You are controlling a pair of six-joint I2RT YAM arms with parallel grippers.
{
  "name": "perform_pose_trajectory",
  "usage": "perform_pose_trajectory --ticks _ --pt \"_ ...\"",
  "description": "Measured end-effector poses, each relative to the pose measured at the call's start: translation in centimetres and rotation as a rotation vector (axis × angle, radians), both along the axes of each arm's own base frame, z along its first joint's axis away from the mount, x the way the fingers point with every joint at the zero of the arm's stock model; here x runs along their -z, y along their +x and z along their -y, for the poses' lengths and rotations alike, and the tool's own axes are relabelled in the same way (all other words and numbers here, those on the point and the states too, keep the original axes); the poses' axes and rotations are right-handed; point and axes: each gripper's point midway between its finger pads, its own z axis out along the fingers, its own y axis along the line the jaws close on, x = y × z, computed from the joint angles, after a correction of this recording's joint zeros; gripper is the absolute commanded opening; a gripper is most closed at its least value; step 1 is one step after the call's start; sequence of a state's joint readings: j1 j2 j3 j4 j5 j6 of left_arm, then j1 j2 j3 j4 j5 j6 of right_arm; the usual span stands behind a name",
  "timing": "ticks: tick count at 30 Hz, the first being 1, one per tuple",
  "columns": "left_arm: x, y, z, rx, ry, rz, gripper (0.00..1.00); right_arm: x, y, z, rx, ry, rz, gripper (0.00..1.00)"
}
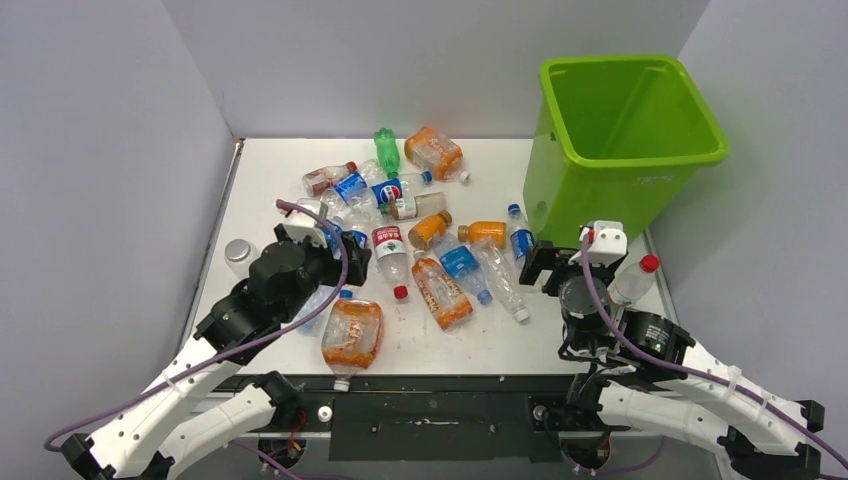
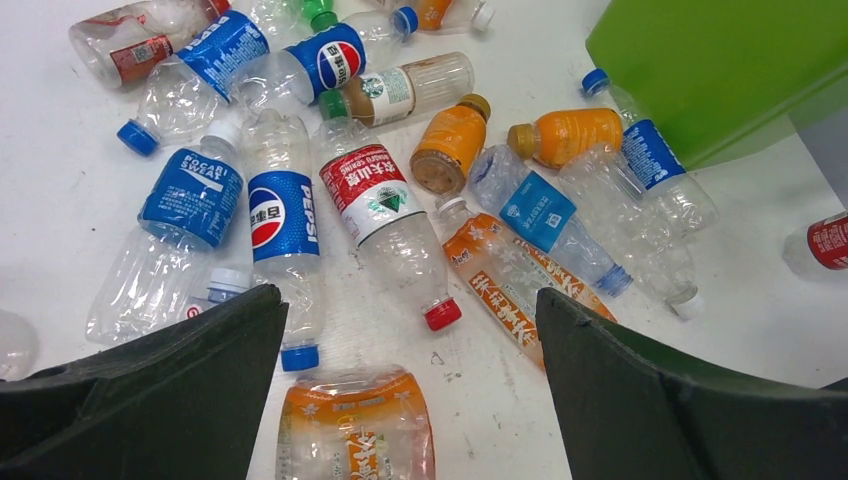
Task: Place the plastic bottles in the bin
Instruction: Pick up the plastic bottle at the center of the board.
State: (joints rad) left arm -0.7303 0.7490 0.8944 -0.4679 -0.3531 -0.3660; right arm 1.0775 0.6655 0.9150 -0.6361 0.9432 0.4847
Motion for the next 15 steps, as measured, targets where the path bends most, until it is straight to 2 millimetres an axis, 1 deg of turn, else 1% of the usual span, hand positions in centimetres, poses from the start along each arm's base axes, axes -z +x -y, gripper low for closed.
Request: perform_pose_trajectory --ticks 3,10,15 --pt "-0.5 -0.2 -0.1 0.003 -0.013 0.014 0.96 -0.8 -0.1 0.1 0.007 0.020 0.003 0.90" --pt "-1.7 -0.8 -0.7 0.003 -0.050 0.054 0.96 -0.9 -0.3 0.6 0.014 0.009 -0.012 0.90" --pt "-1.8 -1.1 -0.9 0.004 -0.065 0.071 0.96 -2.2 -0.3 1.6 0.071 -0.019 -0.016 0.90"
